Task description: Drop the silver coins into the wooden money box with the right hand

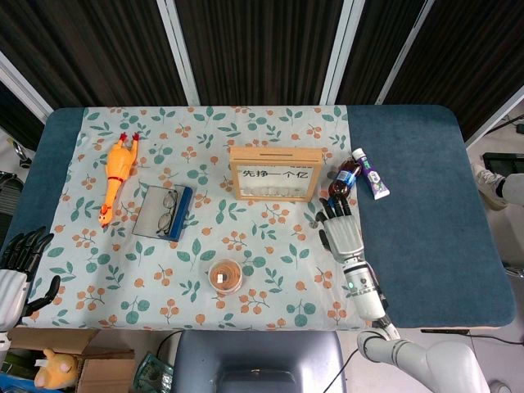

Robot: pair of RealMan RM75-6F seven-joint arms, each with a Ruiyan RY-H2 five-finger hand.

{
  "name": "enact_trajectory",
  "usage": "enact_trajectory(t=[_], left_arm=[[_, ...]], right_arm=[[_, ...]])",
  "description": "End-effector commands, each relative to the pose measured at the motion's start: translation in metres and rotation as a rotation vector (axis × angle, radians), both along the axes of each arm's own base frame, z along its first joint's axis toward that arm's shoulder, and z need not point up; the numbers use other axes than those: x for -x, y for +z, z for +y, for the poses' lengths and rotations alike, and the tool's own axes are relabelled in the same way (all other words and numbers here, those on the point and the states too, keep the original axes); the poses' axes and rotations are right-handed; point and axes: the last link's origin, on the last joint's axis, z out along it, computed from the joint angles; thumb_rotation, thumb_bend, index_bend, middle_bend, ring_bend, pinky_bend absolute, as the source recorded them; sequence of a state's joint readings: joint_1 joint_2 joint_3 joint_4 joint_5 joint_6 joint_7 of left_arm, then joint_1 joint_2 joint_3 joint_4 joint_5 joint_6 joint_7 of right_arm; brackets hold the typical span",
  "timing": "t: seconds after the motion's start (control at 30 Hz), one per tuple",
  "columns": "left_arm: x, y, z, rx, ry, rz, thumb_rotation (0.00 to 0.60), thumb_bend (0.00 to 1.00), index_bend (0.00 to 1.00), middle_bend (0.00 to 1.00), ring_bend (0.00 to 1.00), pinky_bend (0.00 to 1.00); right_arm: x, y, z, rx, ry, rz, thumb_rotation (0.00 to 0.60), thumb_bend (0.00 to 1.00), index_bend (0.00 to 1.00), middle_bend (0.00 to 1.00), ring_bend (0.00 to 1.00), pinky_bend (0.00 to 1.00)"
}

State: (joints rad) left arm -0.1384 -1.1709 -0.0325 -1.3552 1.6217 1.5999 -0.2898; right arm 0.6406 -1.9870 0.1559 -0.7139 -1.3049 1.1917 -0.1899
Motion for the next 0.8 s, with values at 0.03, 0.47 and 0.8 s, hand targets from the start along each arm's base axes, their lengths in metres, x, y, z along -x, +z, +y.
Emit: enact_trajectory(t=[0.03, 0.47, 0.8], left_arm=[[0.000, 0.000, 0.000, 0.000, 0.000, -0.002, 0.600, 0.45, 0.00, 0.00, 0.00, 0.00], [0.000, 0.001, 0.000, -0.003, 0.001, -0.005, 0.600, 0.45, 0.00, 0.00, 0.00, 0.00], [0.000, 0.002, 0.000, -0.006, 0.002, -0.006, 0.600, 0.45, 0.00, 0.00, 0.00, 0.00]], right_arm=[[0.000, -0.004, -0.003, -0.004, -0.009, 0.014, 0.600, 0.59, 0.55, 0.26, 0.06, 0.14], [0.002, -0.015, -0.010, -0.028, -0.026, 0.071, 0.600, 0.59, 0.54, 0.26, 0.06, 0.14], [0.000, -0.020, -0.012, -0.026, -0.024, 0.079, 0.600, 0.59, 0.54, 0.26, 0.06, 0.14]])
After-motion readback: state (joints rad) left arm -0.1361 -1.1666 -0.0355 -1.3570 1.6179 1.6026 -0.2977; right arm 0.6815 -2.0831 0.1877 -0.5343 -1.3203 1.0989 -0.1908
